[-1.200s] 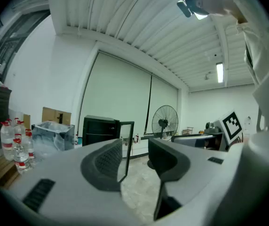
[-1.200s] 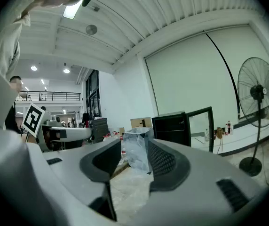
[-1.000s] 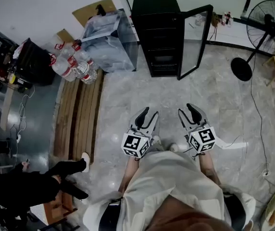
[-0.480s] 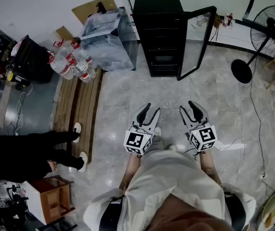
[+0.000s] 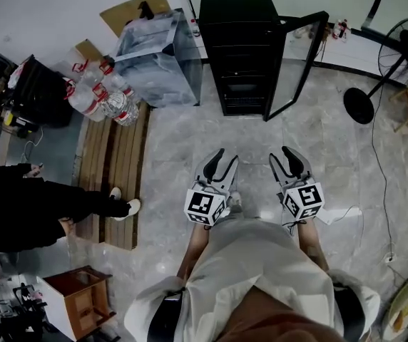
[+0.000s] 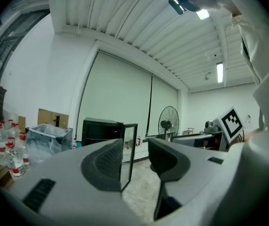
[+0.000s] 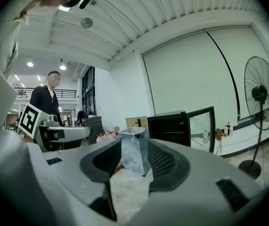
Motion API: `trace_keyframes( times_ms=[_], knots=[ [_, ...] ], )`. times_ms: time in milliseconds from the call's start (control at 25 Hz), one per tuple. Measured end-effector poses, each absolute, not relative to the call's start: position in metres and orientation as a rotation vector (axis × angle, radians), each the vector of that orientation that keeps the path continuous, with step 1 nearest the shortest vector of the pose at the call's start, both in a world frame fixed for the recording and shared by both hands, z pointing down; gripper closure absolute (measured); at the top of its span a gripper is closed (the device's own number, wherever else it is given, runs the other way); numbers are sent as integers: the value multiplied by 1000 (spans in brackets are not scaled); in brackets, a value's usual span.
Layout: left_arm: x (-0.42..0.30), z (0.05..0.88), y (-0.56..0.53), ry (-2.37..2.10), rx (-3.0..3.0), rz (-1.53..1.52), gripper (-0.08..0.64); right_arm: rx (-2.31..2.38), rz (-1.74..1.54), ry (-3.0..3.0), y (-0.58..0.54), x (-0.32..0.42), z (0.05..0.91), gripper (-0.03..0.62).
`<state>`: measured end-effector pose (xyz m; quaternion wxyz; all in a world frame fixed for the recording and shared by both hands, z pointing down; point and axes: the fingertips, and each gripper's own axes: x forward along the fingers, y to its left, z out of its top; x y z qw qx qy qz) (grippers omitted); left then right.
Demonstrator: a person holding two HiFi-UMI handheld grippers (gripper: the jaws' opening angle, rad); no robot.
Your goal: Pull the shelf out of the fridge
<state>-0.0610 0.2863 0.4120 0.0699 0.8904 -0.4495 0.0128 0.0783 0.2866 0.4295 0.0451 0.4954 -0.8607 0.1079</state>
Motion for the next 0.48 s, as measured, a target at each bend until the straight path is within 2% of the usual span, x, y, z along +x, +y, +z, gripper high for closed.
trace_keyframes(
  times_ms=[480],
  knots=[
    [-92, 420, 207, -1267, 2707, 22, 385, 1581, 347, -2562, 220, 45, 438, 419]
  ],
)
